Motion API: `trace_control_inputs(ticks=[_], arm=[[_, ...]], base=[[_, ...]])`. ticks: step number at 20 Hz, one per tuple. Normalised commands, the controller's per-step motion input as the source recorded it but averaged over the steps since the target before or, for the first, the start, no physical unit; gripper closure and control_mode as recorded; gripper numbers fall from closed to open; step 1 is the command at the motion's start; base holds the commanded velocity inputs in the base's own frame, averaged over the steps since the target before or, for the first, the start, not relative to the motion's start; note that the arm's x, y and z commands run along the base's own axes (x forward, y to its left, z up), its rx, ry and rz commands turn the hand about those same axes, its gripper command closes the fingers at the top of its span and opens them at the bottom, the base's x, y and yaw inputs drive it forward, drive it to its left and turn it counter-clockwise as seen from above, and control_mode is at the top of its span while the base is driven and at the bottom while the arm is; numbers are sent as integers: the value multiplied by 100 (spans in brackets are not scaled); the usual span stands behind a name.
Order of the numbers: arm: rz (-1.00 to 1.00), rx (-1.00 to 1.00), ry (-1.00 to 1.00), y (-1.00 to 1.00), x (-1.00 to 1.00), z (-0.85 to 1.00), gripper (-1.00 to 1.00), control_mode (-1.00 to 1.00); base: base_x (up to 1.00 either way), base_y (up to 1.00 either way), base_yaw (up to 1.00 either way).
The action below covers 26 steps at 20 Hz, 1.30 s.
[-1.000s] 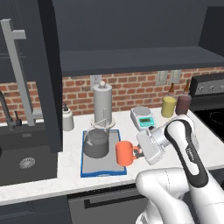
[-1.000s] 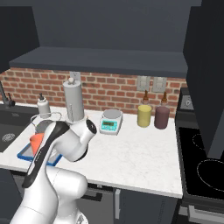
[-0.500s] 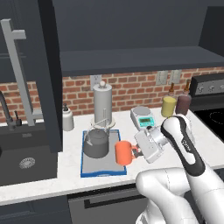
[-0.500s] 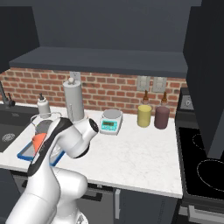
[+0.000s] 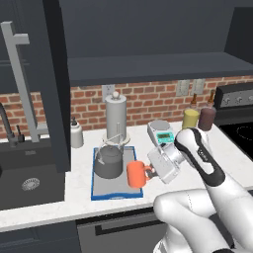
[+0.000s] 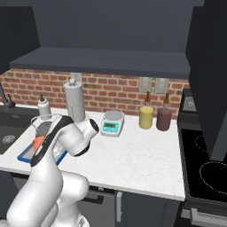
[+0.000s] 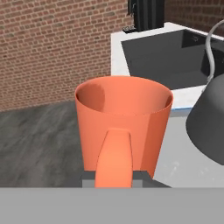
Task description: Pick the kettle from the counter and place it on the tray. Then pick the mug from the cabinet and place it on the tray. Then close the cabinet doors.
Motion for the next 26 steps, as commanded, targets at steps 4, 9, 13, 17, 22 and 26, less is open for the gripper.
trace_control_inputs(ticks=[4, 9, 13, 17, 22, 26], arm=[[0, 4, 0, 9, 7, -14, 100, -100], [0, 3, 0, 11, 10, -20, 100, -100], [0, 3, -2, 16, 10, -24, 100, -100], [0, 3, -2, 11, 8, -21, 100, -100], [0, 2, -3, 3, 11, -23, 100, -100], [0, 2, -5, 1, 12, -26, 100, -100]], base=[[0, 0, 0], [0, 0, 0], [0, 0, 0], [0, 0, 0], [0, 0, 0], [0, 0, 0]])
